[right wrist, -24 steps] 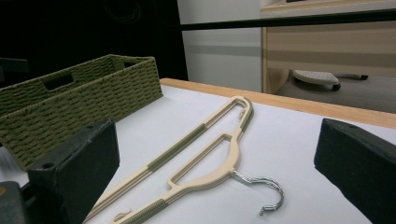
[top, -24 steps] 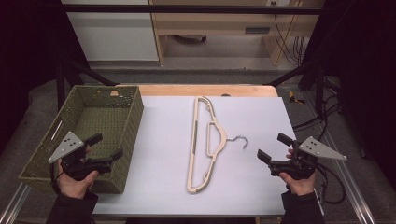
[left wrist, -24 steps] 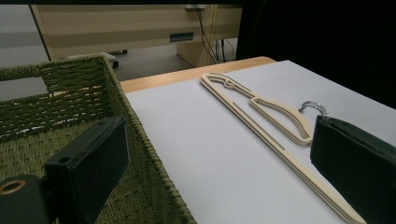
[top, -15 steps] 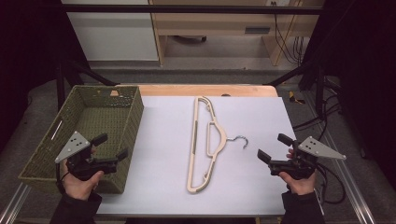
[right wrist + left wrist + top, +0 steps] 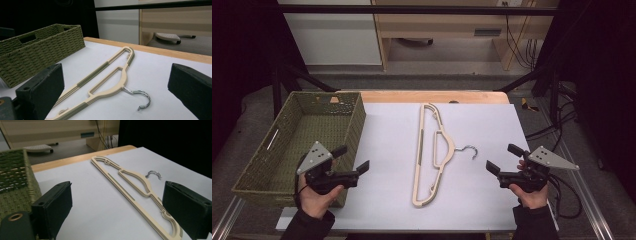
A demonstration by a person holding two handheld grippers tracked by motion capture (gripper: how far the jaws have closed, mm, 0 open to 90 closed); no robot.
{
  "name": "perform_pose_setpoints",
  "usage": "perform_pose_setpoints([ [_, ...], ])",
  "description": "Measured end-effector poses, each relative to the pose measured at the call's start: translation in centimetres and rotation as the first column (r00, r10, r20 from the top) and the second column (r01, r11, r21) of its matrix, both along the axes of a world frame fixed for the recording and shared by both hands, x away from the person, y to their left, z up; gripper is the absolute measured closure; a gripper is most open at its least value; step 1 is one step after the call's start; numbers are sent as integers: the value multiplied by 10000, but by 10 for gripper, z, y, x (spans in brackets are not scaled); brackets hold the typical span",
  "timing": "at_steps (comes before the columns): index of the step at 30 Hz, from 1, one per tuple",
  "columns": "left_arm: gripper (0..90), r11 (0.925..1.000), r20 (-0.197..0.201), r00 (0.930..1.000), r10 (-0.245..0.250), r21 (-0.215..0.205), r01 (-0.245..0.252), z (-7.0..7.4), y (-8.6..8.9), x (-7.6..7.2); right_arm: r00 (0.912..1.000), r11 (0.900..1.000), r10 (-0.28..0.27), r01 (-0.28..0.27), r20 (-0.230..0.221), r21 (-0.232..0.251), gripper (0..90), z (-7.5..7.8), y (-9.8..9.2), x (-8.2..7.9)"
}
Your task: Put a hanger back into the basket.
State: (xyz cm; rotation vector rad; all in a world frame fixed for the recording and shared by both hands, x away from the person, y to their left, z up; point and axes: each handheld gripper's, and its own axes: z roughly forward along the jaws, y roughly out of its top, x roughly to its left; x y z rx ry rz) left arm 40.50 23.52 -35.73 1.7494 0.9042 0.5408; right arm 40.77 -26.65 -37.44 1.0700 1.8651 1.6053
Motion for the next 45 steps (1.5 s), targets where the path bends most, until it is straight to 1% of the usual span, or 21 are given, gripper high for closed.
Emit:
perform_pose_setpoints([
  [7, 114, 9990, -226, 9992, -339, 287, 345, -8, -31, 6, 10000, 10000, 10, -10, -11, -49, 11, -1, 1, 1],
  [8, 115, 9990, -226, 9992, -339, 287, 345, -8, -31, 6, 10000, 10000, 9, -9, -11, -63, 11, -1, 0, 1],
  [9, 117, 9978, -237, 9984, -511, 404, 521, -9, -41, 7, 10000, 10000, -10, 10, -26, -78, 11, 0, 0, 1],
  [12, 128, 9968, -315, 9975, -628, 473, 643, -10, -50, 9, 10000, 10000, -35, 35, -26, -80, 11, 0, 0, 1],
  [15, 132, 9942, -497, 9950, -863, 595, 892, -15, -74, 14, 10000, 10000, -18, 18, -21, -41, 11, 0, 0, 1],
  [16, 133, 9942, -497, 9950, -863, 595, 892, -15, -74, 14, 10000, 10000, -18, 18, -21, -41, 11, 0, 0, 1],
  [18, 136, 9915, -701, 9920, -1051, 690, 1100, -19, -93, 18, 10000, 10000, -44, 44, -16, -14, 11, 0, 0, 1],
  [19, 141, 9915, -701, 9920, -1051, 690, 1100, -19, -93, 18, 10000, 10000, -44, 44, -16, -14, 11, 0, 0, 1],
  [21, 147, 9887, -949, 9880, -1222, 754, 1296, -25, -111, 22, 10000, 10000, -44, 44, -10, -37, 13, 0, -1, 0],
  [22, 154, 9887, -949, 9880, -1222, 754, 1296, -25, -111, 22, 10000, 10000, -44, 44, -10, -37, 13, 0, -1, 0],
  [23, 160, 9862, -1091, 9849, -1341, 830, 1435, -29, -122, 24, 10000, 10000, -33, 33, -18, -34, 14, 0, -1, 1],
  [26, 178, 9846, -1183, 9828, -1414, 859, 1520, -33, -131, 27, 10000, 10000, -51, 51, -71, 2, 15, -1, -1, 1],
  [27, 187, 9838, -1369, 9797, -1466, 835, 1589, -39, -140, 30, 10000, 10000, -47, 46, -58, -55, 16, -1, -1, 1],
  [32, 223, 9822, -1597, 9762, -1467, 938, 1629, -48, -154, 34, 10000, 10000, -29, 28, -95, -86, 19, -2, 0, 2],
  [33, 247, 9796, -1687, 9751, -1440, 1156, 1647, -54, -163, 36, 9999, 9999, -11, 9, -123, -111, 20, -2, 1, 2],
  [36, 286, 9754, -1970, 9693, -1473, 1337, 1754, -63, -173, 38, 9999, 9999, 5, -7, -104, -166, 23, -3, 1, 3],
  [40, 359, 9718, -2154, 9662, -1419, 1556, 1774, -73, -182, 40, 9999, 9999, 6, -8, -102, -155, 25, -3, 1, 3],
  [41, 381, 9681, -2363, 9620, -1367, 1742, 1803, -80, -188, 43, 9999, 9999, 5, -7, -100, -163, 26, -3, 1, 3],
  [43, 408, 9668, -2475, 9594, -1353, 1788, 1825, -84, -191, 44, 9999, 9999, 4, -5, -105, -155, 28, -3, 1, 3],
  [44, 408, 9653, -2599, 9567, -1313, 1862, 1831, -88, -193, 46, 9999, 9999, 4, -5, -105, -155, 28, -3, 1, 3],
  [45, 448, 9643, -2735, 9530, -1302, 1888, 1859, -91, -195, 47, 9999, 9999, 7, -9, -125, -170, 30, -3, 1, 3],
])
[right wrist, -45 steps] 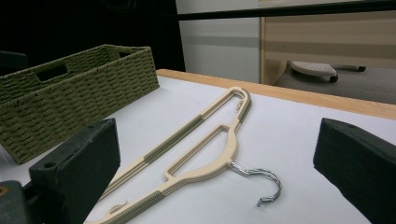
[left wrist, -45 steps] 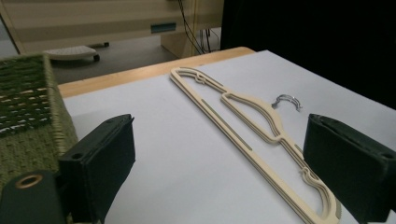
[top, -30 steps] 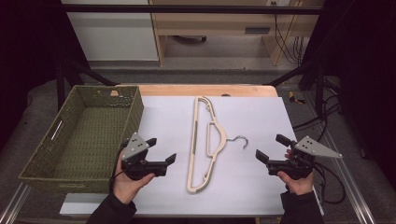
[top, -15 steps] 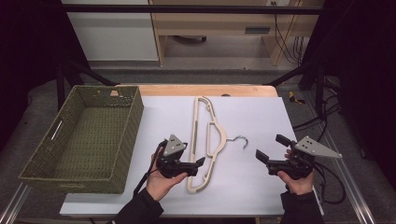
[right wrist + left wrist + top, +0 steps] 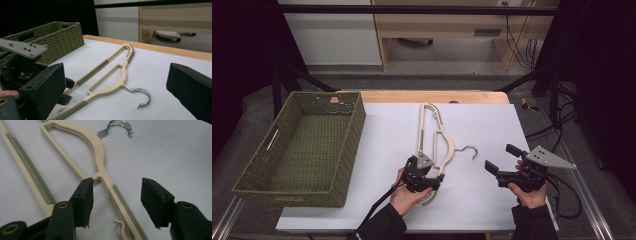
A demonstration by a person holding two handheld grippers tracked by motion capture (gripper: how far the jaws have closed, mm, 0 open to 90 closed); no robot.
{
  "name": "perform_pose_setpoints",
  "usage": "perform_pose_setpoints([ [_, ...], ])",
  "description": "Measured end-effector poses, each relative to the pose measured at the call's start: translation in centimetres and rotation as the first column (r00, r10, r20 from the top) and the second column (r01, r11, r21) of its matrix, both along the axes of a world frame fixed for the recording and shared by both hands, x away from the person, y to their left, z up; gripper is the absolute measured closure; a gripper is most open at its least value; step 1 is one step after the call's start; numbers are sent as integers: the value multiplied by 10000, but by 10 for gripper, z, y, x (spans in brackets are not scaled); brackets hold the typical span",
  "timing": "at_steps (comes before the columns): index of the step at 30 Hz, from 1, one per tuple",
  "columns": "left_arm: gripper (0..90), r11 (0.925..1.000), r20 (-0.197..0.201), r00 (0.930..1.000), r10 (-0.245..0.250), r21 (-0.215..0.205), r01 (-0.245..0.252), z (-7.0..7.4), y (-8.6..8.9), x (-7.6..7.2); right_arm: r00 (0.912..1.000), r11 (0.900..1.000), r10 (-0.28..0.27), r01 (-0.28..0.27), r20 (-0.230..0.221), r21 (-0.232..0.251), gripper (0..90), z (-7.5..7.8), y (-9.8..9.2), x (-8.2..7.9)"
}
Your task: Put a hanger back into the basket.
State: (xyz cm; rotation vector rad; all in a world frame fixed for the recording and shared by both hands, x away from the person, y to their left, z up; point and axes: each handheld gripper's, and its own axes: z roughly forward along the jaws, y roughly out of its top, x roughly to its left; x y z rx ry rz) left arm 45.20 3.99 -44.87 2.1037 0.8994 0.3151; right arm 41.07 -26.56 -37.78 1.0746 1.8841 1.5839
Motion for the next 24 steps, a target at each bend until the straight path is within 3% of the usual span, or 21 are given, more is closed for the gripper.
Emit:
perform_pose_setpoints([
  [4, 511, 9994, -460, 9989, 36, 351, -20, -16, -9, 5, 10000, 10000, -13, 13, -28, 25, 33, 0, 0, 0],
  [9, 590, 9986, -796, 9968, 22, 535, 21, -24, -12, 8, 10000, 10000, 26, -26, -84, 29, 36, -1, 1, 1],
  [10, 604, 9992, -1037, 9946, 37, 406, 5, -26, -12, 10, 10000, 10000, 29, -29, -84, 30, 36, -1, 1, 1],
  [24, 718, 9999, -1382, 9904, 60, 168, -37, -18, -5, 12, 9999, 10000, 76, -76, -91, 9, 41, -1, 1, 1],
])
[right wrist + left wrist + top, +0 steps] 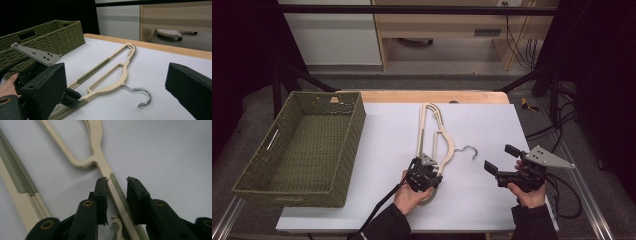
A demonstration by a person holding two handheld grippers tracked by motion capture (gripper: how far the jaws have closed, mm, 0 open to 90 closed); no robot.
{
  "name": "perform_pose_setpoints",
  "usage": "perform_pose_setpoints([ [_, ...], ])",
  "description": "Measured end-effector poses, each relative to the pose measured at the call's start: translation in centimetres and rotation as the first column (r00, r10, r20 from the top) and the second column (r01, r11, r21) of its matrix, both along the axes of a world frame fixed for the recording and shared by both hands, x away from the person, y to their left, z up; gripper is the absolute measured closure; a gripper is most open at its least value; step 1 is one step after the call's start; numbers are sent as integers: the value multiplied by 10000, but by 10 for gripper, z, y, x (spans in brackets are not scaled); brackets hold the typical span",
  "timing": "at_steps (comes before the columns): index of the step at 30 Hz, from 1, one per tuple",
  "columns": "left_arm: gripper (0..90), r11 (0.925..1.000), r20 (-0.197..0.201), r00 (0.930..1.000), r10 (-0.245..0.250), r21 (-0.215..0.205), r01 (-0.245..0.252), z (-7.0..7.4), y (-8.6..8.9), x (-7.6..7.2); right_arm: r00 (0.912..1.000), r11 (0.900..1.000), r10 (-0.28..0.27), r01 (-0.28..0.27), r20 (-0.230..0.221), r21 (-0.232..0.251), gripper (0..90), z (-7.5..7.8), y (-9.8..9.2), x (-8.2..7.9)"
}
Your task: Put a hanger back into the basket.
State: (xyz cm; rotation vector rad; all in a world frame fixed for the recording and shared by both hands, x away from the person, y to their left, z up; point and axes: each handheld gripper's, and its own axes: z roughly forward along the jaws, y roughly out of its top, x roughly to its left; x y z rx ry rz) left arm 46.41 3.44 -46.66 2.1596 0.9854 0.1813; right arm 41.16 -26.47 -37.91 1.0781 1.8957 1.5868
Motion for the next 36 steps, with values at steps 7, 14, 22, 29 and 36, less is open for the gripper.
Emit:
perform_pose_setpoints([
  [7, 711, 9988, 188, 9998, -39, 480, 30, 2, 2, -1, 10000, 10000, 12, -12, 7, -47, 43, 0, 0, 0],
  [14, 753, 9970, 236, 9997, -40, 770, 21, 4, 7, 0, 10000, 10000, 51, -51, 22, -27, 49, 0, 0, 0],
  [22, 657, 9921, 309, 9995, -90, 1251, 51, -2, 8, -1, 10000, 10000, 57, -57, 55, 11, 56, 1, 0, -1],
  [29, 734, 9920, 87, 9991, 410, 1191, -418, -2, 9, 3, 9999, 9999, 147, -147, 38, -16, 64, 0, 2, 0],
  [36, 793, 9879, 193, 9977, 652, 1398, -673, 1, 12, 1, 9994, 9993, 321, -324, -148, -194, 72, -5, 8, 3],
])
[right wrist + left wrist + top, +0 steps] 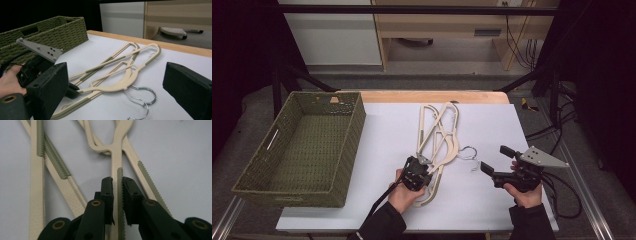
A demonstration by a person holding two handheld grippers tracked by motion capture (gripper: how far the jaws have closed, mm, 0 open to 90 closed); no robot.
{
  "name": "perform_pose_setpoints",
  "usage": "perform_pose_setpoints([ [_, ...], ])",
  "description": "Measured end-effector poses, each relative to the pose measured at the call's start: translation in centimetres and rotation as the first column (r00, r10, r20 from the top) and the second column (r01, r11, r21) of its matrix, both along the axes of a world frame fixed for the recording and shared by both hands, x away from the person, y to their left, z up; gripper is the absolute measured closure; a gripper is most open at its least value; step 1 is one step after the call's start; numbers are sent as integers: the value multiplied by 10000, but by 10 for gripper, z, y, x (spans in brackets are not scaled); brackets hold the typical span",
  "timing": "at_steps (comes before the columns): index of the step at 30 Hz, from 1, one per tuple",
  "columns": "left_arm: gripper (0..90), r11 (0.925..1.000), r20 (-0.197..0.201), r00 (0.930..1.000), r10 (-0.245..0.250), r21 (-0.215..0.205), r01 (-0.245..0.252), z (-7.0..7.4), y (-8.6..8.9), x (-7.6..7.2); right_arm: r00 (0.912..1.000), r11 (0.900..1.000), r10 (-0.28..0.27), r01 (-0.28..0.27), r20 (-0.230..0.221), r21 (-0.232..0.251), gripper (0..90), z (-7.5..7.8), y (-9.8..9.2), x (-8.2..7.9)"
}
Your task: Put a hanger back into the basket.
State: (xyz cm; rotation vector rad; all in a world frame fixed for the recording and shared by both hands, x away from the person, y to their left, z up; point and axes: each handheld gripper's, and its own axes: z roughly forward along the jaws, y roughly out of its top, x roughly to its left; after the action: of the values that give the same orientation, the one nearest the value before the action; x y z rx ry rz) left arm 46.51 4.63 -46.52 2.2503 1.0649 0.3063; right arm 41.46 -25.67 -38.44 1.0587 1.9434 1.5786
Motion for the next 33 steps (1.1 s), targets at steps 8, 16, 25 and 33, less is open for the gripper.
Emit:
perform_pose_setpoints([
  [8, 794, 9998, 524, 9984, -202, -63, 206, 11, 12, -5, 9987, 9985, 293, -312, -421, -455, 98, -16, 13, 10],
  [16, 795, 9970, 978, 9935, -584, -448, 630, 34, 34, -17, 9939, 9913, 669, -762, -875, -1073, 162, -34, 31, 27],
  [25, 795, 9937, 1147, 9906, -751, -740, 839, 45, 45, -25, 9867, 9831, 1088, -1249, -1211, -1341, 289, -43, 49, 49],
  [33, 795, 9929, 1280, 9880, -863, -703, 958, 47, 48, -29, 9743, 9676, 1231, -1601, -1889, -1952, 475, -57, 65, 73],
])
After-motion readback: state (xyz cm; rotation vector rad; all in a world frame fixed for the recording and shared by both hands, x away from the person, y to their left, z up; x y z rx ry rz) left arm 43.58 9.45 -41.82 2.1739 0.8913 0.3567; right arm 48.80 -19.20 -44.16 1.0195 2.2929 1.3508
